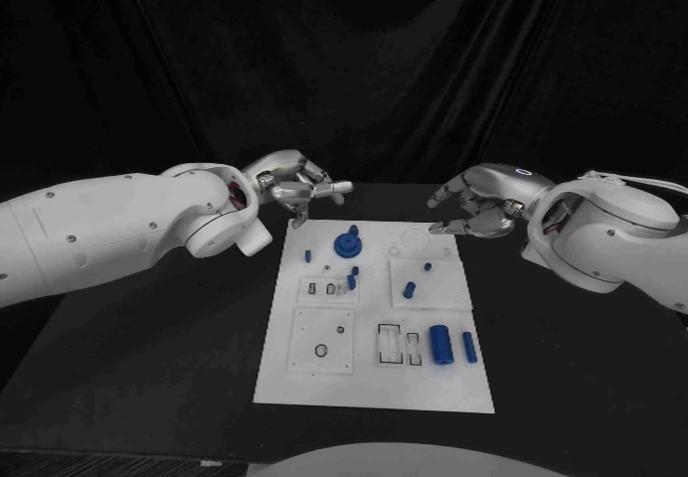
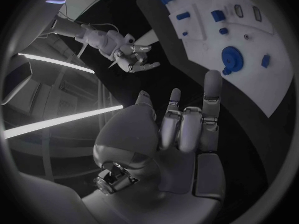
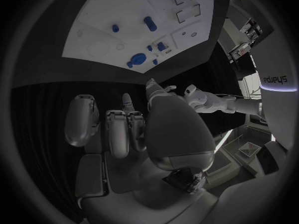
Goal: Assemble the parts on the task board
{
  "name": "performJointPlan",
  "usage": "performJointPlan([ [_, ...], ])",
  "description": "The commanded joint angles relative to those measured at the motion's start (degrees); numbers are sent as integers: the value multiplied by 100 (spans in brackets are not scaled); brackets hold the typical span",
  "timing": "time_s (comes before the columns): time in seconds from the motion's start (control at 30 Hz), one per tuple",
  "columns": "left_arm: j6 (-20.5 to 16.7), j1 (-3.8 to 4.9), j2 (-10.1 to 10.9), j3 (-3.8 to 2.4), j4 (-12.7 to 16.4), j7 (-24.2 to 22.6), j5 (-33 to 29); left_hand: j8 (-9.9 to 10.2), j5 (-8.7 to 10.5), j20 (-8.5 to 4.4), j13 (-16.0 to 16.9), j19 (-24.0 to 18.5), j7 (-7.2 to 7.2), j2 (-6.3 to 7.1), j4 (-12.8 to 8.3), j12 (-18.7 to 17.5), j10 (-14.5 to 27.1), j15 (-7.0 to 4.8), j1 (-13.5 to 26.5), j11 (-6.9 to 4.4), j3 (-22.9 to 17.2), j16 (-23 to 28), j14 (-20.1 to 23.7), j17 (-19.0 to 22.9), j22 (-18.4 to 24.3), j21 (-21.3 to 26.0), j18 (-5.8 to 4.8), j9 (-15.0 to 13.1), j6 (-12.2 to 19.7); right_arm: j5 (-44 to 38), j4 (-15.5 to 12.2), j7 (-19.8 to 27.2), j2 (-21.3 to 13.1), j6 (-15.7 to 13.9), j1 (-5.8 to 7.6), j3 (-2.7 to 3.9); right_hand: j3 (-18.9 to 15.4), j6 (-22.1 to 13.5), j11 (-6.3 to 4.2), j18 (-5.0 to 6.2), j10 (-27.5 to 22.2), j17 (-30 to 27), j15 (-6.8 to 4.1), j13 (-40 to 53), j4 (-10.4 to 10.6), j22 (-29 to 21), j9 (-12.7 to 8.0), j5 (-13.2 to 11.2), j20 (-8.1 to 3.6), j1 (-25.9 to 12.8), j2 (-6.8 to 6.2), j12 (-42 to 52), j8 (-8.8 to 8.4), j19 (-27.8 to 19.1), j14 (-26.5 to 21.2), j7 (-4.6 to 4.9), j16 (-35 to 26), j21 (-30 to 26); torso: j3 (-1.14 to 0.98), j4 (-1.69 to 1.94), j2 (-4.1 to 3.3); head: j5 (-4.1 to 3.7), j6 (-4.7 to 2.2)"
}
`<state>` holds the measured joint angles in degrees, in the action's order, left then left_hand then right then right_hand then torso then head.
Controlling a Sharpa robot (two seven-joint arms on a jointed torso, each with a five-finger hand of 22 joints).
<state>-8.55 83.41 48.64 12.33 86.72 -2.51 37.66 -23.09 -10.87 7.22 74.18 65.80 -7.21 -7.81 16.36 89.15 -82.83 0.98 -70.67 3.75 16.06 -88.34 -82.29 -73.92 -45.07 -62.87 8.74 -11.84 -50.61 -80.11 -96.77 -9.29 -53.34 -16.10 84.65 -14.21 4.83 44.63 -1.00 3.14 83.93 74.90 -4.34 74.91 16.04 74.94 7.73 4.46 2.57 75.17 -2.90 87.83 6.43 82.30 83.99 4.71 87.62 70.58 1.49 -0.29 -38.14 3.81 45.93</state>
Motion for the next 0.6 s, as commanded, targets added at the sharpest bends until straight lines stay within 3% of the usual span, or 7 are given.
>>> performJointPlan([
  [0.03, 1165, 31, -181, -5, -72, 1518, 986, -322, 16, -81, 1582, 261, 89, -56, -33, 85, -717, -80, 198, -100, 124, -155, -688, -1498, -983, -805, -208, -304, -141, 76, 23, -234, -46, 341, -21, 4, 7, 51, 40, 88, 404, 1215, 40, 1238, -18, 974, -11, 31, -5, 2, 58, -31, 23, -36, 506, 5, -34, -18, -31, -66, 64, 32, 73],
  [0.1, 1358, 36, -268, -5, -87, 1847, 1088, -703, 196, -147, 1582, 486, 153, -170, -7, 85, -717, -133, 367, -176, 236, -166, -771, -1608, -1814, -1406, -307, -802, -60, 75, 40, -229, -58, 332, -25, 3, 4, 82, 39, 88, 399, 1213, 39, 1229, -18, 974, -14, 56, -5, 14, 68, -39, 31, -37, 505, 6, -36, -19, -43, -86, 83, 46, 112],
  [0.17, 1587, 40, -375, -6, -90, 2235, 1309, -904, 357, -159, 1582, 692, 194, -211, -3, 85, -717, -170, 449, -202, 269, -166, -771, -1608, -2222, -1659, -372, -1063, -50, 73, 60, -220, -69, 325, -36, 3, 2, 112, 39, 89, 401, 1215, 38, 1229, -23, 974, -17, 93, -5, 31, 77, -39, 37, -36, 506, 7, -34, -21, -74, -151, 121, 108, 179],
  [0.23, 1731, 44, -503, -6, -102, 2597, 1571, -1302, 594, -226, 1582, 1160, 285, -313, -17, 85, -717, -249, 686, -288, 276, -166, -771, -1608, -2958, -2072, -502, -1642, -12, 71, 74, -217, -85, 329, -52, 3, 0, 122, 38, 88, 402, 1215, 38, 1230, -25, 974, -19, 109, -6, 38, 80, -37, 39, -35, 506, 8, -34, -19, -86, -173, 135, 130, 243],
  [0.37, 1848, 47, -705, -6, -170, 3004, 1776, -1519, 384, -284, 1582, 1359, 359, -327, -42, 85, -717, -319, 636, -361, 183, -166, -771, -1608, -3247, -2213, -560, -2094, -3, 70, 82, -228, -113, 342, -75, 3, -3, 139, 38, 88, 400, 1219, 37, 1225, -26, 976, -23, 136, -6, 47, 85, -42, 41, -33, 508, 7, -30, -16, -113, -196, 147, 165, 333],
  [0.4, 1908, 47, -760, -7, -192, 3124, 1806, -1562, 388, -306, 1582, 1388, 388, -356, -56, 85, -717, -338, 617, -382, 128, -166, -771, -1608, -3285, -2230, -565, -2199, -35, 70, 86, -230, -119, 343, -85, 3, -3, 143, 38, 87, 395, 1217, 36, 1217, -25, 977, -24, 145, -6, 49, 88, -49, 40, -31, 508, 8, -32, -13, -142, -201, 148, 173, 357],
  [0.6, 2292, 48, -1005, -7, -255, 3751, 1900, -1491, 435, -333, 1582, 1356, 399, -400, -102, 85, -717, -362, 588, -401, 21, -166, -771, -1608, -3257, -2210, -556, -2313, 3, 69, 123, -235, -128, 351, -167, 3, -6, 150, 38, 87, 387, 1221, 36, 1205, -22, 977, -29, 174, -7, 52, 96, -59, 38, -29, 510, 9, -28, -13, -194, -258, 133, 250, 407],
])
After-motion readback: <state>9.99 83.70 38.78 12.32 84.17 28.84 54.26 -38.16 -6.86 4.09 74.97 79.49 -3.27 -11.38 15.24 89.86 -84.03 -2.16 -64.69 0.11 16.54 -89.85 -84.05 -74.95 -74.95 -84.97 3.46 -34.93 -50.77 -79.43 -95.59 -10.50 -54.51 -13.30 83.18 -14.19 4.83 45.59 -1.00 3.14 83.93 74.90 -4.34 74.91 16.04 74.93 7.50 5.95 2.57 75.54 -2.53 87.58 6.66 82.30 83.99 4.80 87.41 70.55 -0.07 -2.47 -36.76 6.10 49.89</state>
